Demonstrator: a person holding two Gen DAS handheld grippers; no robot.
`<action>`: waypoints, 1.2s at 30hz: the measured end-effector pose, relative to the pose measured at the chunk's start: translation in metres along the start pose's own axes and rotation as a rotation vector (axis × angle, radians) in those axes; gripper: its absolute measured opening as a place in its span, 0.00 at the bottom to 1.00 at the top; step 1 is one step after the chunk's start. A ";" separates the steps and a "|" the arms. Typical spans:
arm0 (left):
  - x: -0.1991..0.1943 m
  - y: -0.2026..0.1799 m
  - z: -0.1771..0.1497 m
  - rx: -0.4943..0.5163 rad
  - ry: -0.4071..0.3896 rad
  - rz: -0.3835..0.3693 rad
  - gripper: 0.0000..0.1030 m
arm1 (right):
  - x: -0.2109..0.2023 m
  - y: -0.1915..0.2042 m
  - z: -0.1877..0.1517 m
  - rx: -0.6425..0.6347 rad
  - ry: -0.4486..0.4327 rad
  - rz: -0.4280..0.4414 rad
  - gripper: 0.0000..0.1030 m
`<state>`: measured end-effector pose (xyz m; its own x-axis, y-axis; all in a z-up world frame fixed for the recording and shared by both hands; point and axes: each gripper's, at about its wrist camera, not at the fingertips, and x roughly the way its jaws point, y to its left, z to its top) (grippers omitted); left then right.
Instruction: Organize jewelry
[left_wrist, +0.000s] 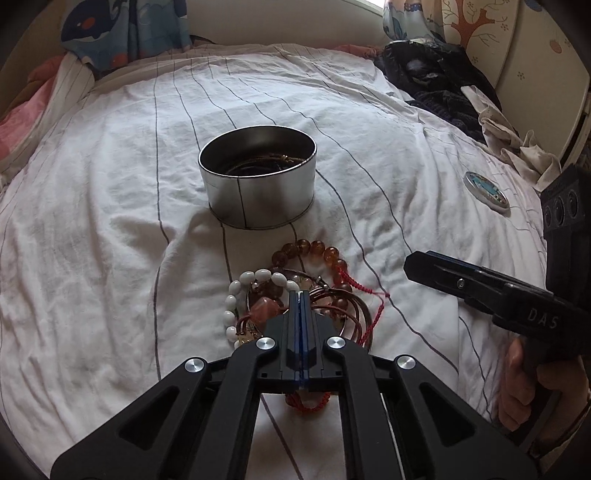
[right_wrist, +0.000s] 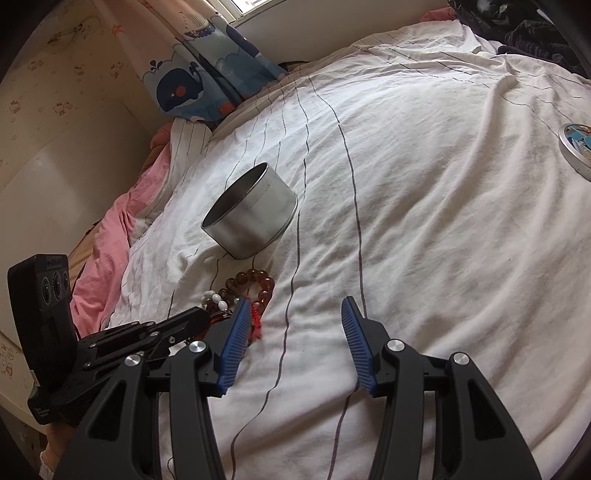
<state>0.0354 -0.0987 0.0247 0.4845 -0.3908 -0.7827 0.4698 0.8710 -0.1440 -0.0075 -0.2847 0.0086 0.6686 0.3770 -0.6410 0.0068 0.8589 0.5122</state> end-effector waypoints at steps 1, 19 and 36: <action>-0.001 -0.002 -0.002 0.015 0.002 0.001 0.00 | 0.000 0.000 0.000 0.001 0.001 0.001 0.48; 0.005 -0.003 0.006 0.092 0.016 0.007 0.08 | 0.003 0.000 -0.002 -0.002 0.012 0.002 0.48; -0.024 -0.003 -0.004 0.109 -0.001 0.008 0.32 | 0.000 0.014 -0.005 -0.062 0.030 0.052 0.50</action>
<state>0.0193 -0.0912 0.0414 0.4892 -0.3842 -0.7830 0.5430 0.8367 -0.0713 -0.0110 -0.2708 0.0127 0.6440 0.4315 -0.6317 -0.0746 0.8572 0.5096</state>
